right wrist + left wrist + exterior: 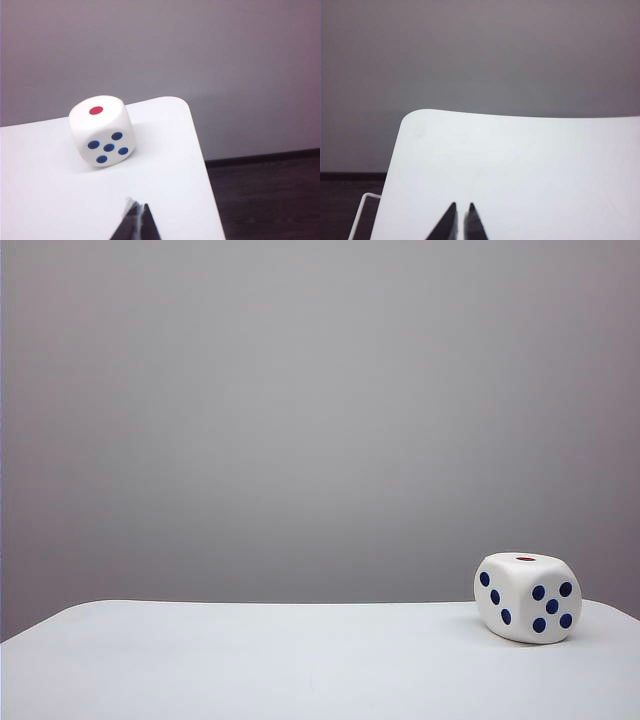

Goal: Pick up the dice on the table and roll the dice.

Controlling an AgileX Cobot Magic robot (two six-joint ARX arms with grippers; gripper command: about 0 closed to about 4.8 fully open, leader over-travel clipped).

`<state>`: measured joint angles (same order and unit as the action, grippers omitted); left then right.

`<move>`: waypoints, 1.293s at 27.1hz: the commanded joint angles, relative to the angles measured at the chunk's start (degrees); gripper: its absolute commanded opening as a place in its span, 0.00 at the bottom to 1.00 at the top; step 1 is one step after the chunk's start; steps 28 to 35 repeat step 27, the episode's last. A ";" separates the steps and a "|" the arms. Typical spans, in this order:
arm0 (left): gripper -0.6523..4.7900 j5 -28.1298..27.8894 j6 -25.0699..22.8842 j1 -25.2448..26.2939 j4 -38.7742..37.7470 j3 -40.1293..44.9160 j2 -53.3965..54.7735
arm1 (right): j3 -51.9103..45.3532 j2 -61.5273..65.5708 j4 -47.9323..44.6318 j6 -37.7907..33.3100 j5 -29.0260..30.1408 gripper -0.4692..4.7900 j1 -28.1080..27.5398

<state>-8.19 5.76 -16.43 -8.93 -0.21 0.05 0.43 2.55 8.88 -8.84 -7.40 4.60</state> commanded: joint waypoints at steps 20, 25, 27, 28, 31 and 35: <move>0.11 -13.66 -5.09 0.04 2.80 -0.13 0.00 | -0.37 -0.81 -0.50 -0.35 -0.02 0.09 -0.02; 0.11 -13.64 -5.09 0.04 2.80 -0.13 0.00 | -0.37 -0.81 -0.50 -0.35 0.00 0.09 -0.02; 0.11 -13.66 -5.09 0.04 2.80 -0.13 0.00 | -0.37 -0.81 -0.50 -0.35 0.00 0.09 -0.02; 0.11 -13.66 -5.09 0.04 2.80 -0.13 0.00 | -0.37 -0.81 -0.50 -0.35 0.00 0.09 -0.02; 0.11 -13.66 -5.09 0.04 2.80 -0.13 0.00 | -0.37 -0.81 -0.50 -0.35 0.00 0.09 -0.02; 0.11 -13.66 -5.09 0.04 2.80 -0.13 0.00 | -0.37 -0.81 -0.50 -0.35 0.00 0.09 -0.02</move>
